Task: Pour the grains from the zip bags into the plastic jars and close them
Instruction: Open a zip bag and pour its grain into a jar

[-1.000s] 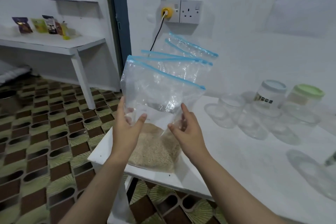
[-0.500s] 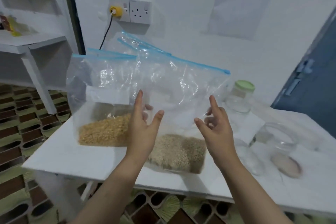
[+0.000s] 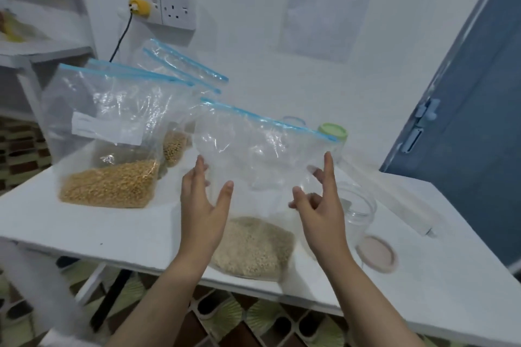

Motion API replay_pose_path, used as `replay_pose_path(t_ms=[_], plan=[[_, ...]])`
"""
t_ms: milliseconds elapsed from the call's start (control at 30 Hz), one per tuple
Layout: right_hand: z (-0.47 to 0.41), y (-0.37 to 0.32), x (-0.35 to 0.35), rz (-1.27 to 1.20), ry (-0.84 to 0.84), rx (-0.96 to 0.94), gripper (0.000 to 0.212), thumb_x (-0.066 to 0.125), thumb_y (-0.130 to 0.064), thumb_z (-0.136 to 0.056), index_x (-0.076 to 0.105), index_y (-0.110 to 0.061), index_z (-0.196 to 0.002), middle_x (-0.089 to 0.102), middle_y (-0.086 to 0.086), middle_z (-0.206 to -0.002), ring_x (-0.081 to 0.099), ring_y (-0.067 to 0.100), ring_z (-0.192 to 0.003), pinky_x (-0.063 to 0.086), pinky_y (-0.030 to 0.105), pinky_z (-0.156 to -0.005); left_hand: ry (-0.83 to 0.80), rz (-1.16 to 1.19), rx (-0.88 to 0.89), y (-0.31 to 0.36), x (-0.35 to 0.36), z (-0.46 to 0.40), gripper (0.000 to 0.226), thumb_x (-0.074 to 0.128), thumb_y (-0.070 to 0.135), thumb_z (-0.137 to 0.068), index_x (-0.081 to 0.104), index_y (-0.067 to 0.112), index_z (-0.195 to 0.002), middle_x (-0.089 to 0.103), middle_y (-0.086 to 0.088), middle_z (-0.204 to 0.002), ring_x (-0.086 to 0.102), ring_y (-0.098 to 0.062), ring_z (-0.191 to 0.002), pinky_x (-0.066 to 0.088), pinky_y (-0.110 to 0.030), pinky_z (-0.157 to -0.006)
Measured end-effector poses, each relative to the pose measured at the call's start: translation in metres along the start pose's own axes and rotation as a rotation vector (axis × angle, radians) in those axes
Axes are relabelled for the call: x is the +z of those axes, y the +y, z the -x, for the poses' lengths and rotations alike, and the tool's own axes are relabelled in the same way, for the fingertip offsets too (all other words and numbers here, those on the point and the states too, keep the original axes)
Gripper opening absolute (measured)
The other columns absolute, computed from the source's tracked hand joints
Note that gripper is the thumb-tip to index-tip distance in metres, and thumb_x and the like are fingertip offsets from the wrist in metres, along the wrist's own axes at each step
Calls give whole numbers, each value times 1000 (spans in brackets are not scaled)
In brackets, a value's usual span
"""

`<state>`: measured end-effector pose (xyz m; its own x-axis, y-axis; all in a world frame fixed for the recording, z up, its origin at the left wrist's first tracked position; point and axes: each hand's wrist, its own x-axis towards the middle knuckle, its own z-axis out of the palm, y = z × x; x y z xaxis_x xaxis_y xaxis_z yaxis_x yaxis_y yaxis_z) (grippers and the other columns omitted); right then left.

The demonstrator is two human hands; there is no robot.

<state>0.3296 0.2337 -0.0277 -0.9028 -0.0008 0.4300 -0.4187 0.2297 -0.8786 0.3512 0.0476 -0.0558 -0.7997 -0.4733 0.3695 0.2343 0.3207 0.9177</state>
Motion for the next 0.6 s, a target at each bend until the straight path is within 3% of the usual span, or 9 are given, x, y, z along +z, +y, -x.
replay_pose_path(t_ms=[67,100,200,300,367,433,500,600], plan=[[-8,-7,-3,-82,21,-21,82,60,-9,-96,14,-40,-155,55,-12,-124,61,8,-84,48,15,-82,10,-39,7,6,2,3,68,54,38,-98,20,30,-156,23,12,-155,30,-7,-139,35,-31,-113],[-14,-11,-4,-145,32,-9,81,61,-9,-96,15,-39,-155,56,-11,-117,61,4,-87,47,14,-82,18,-63,24,9,3,4,69,52,40,-98,17,32,-157,16,18,-157,21,-2,-143,28,-32,-117],[-33,-23,-2,-293,79,56,74,63,-15,-96,23,-34,-155,51,-10,-113,65,4,-87,50,18,-85,64,-126,89,18,8,7,67,49,38,-99,12,36,-155,8,24,-152,5,7,-141,15,-23,-115],[-43,-28,0,-349,108,26,61,61,-16,-97,34,-29,-151,53,-7,-123,68,11,-77,55,23,-79,150,-155,171,26,14,7,64,49,36,-99,11,39,-150,7,22,-152,7,-4,-144,13,-9,-110],[-45,-29,-1,-358,117,-30,49,60,-12,-98,45,-28,-142,59,-4,-123,67,10,-77,53,24,-77,222,-196,195,26,20,7,59,46,40,-100,22,30,-153,14,11,-152,16,-12,-139,19,-20,-113],[-45,-32,-4,-354,122,-82,37,60,-10,-98,53,-28,-130,66,-1,-120,67,11,-91,52,29,-85,294,-222,222,24,26,7,61,46,42,-99,29,19,-153,20,7,-143,17,2,-130,21,-38,-113],[-43,-40,-9,-389,121,-127,25,61,-12,-97,60,-24,-119,69,7,-118,66,18,-105,51,34,-93,300,-202,269,27,29,7,58,44,43,-99,35,18,-150,24,14,-131,10,18,-124,17,-38,-110],[-35,-54,-11,-415,46,-224,20,60,-7,-97,61,-17,-115,70,14,-110,69,26,-102,52,32,-92,237,-179,372,43,32,5,45,41,43,-99,49,25,-140,27,21,-127,20,8,-127,21,-38,-109]])
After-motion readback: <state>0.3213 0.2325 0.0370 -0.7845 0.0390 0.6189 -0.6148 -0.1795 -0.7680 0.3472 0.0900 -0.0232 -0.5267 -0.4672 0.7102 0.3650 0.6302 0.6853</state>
